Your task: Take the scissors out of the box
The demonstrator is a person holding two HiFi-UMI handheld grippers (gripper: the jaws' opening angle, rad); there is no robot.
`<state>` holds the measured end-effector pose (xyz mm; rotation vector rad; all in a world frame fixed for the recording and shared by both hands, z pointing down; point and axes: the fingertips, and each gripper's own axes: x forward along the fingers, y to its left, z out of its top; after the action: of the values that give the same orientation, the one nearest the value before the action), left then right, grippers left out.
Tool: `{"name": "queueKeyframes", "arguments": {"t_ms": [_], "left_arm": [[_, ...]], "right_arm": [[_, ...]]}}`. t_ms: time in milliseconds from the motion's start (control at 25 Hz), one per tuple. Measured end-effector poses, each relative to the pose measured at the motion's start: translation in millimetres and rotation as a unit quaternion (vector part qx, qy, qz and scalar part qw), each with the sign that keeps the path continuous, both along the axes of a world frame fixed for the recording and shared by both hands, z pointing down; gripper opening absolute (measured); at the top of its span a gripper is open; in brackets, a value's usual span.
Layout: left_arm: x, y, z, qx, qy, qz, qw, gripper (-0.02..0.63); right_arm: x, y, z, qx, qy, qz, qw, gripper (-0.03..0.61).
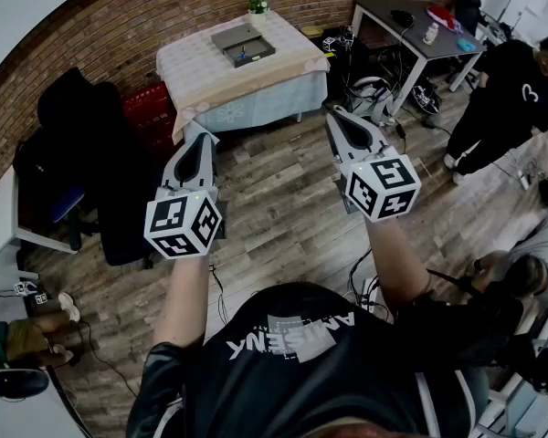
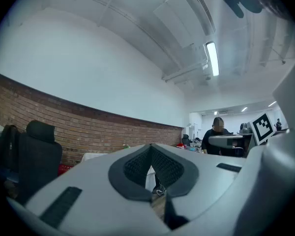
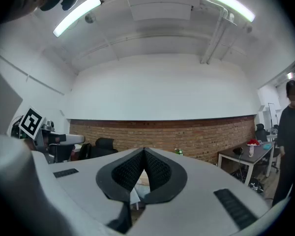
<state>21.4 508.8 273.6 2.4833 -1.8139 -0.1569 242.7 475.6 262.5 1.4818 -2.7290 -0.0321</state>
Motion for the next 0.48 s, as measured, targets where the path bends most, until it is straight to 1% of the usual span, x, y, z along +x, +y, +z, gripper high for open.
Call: {"name": "queueKeyframes", "arguments": {"t_ms": [360, 480], "left_arm": [[-20, -8, -4, -0.001, 0.008, 0.007, 0.9999, 0.012], [-26, -5, -5, 0.001, 0.01, 0.009, 0.9999, 0.012]], "right_arm": [[-22, -10, -5, 0.0, 0.003, 0.005, 1.0, 0.04], [-28, -8, -6, -0.002, -0.01, 0.008, 1.0, 0.04]]}}
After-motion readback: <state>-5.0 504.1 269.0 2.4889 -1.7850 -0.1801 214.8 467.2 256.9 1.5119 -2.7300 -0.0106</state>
